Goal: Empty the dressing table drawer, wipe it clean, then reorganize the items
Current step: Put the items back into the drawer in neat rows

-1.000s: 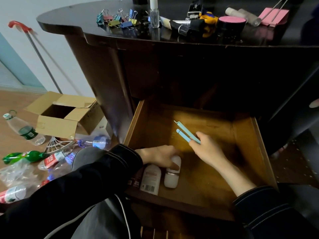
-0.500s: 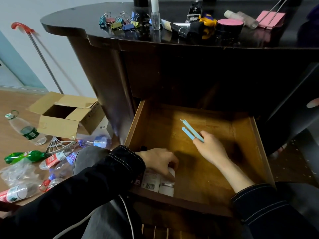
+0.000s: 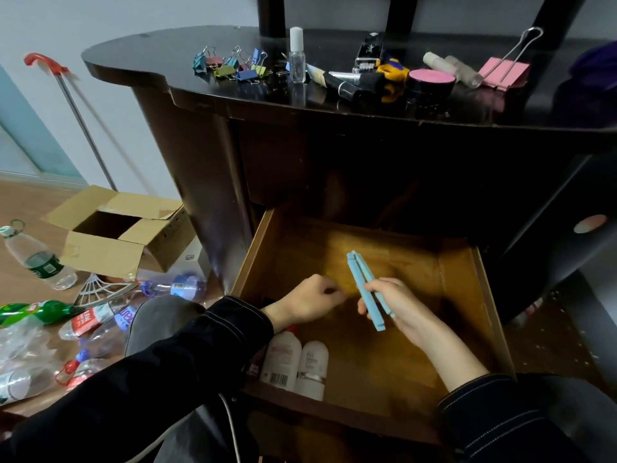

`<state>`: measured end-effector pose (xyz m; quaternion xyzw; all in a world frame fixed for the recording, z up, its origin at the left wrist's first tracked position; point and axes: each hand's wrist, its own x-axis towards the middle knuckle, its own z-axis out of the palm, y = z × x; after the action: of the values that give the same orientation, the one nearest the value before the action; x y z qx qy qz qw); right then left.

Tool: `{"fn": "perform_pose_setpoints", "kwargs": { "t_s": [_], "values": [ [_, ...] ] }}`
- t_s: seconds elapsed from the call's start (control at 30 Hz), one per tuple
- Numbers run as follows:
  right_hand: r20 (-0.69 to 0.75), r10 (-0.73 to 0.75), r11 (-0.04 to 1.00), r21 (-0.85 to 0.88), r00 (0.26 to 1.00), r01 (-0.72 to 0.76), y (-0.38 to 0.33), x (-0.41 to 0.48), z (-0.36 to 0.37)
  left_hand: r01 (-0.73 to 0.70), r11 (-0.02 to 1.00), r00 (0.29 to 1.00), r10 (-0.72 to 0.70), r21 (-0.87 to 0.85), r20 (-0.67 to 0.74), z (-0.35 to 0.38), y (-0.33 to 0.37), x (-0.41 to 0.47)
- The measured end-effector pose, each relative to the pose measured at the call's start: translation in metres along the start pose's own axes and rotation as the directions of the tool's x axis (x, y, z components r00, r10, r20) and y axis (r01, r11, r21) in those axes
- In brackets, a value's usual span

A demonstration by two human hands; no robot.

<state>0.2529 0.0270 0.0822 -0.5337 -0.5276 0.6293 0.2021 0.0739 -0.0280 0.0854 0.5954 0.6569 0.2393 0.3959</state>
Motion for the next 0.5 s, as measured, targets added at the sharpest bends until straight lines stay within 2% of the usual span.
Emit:
{"fn": "perform_pose_setpoints", "kwargs": {
  "t_s": [0.1,0.2,0.3,0.5],
  "values": [
    [0.031,-0.006,1.000,-0.003,0.999,0.006,-0.003,-0.001,0.004,0.195,0.899,0.981,-0.186,-0.391,0.062,0.007,0.019,0.009],
    [0.017,-0.016,0.997,-0.073,1.000,0.017,-0.002,-0.004,0.002,0.263,0.737,0.960,-0.267,-0.622,0.088,0.019,0.029,0.015],
    [-0.013,-0.060,0.984,-0.171,0.998,0.057,-0.001,-0.006,-0.002,0.240,0.687,0.954,-0.297,-0.686,0.037,0.027,0.029,0.018],
    [-0.034,-0.104,0.965,-0.246,0.994,0.093,-0.004,-0.011,-0.008,0.191,0.699,0.950,-0.308,-0.689,-0.049,0.022,0.023,0.020]
  ]
}}
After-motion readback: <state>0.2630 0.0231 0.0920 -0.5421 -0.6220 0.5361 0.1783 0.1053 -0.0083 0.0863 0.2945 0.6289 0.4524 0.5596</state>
